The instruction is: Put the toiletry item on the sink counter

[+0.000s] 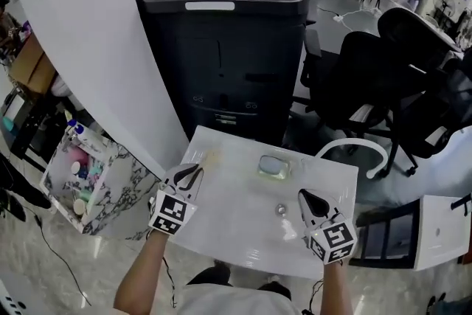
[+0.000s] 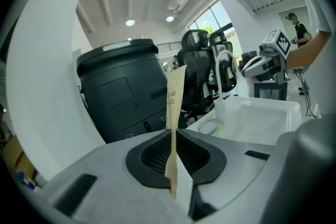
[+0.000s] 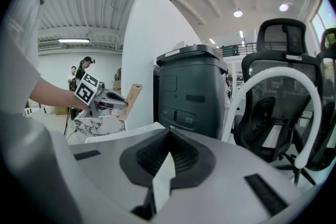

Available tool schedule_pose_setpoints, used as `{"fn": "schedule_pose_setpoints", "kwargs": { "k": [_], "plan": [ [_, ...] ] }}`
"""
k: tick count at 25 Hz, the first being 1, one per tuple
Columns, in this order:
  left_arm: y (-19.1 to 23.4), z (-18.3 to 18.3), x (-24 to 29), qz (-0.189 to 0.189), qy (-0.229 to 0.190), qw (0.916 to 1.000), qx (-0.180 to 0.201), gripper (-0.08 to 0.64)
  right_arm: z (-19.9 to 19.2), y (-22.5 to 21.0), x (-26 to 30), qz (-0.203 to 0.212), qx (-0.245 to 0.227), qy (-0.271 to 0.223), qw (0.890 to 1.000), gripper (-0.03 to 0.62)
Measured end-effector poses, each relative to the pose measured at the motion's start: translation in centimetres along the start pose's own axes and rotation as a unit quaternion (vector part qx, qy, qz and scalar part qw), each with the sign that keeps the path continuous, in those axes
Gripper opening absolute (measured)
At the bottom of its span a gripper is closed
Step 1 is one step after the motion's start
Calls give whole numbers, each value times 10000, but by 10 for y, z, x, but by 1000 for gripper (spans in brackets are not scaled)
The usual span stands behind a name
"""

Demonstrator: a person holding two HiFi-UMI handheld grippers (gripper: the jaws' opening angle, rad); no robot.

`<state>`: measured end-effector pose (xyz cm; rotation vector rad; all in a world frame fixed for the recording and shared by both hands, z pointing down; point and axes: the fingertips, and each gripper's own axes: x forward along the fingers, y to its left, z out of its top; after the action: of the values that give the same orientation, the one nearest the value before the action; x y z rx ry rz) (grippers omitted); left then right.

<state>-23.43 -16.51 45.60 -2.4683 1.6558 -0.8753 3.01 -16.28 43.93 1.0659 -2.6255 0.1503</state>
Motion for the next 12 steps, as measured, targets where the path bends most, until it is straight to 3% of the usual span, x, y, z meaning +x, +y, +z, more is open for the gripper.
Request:
{"fn": "schedule_pose_setpoints", "kwargs": {
  "k": [6, 12],
  "plan": [
    [21, -20, 58, -670, 326, 9922, 1001, 26, -2, 3, 31, -430, 161, 181, 9988, -5],
    [14, -47, 115, -1395, 594, 9710, 1849, 26, -14, 7, 53, -657, 299, 487, 9962, -5]
  ]
}}
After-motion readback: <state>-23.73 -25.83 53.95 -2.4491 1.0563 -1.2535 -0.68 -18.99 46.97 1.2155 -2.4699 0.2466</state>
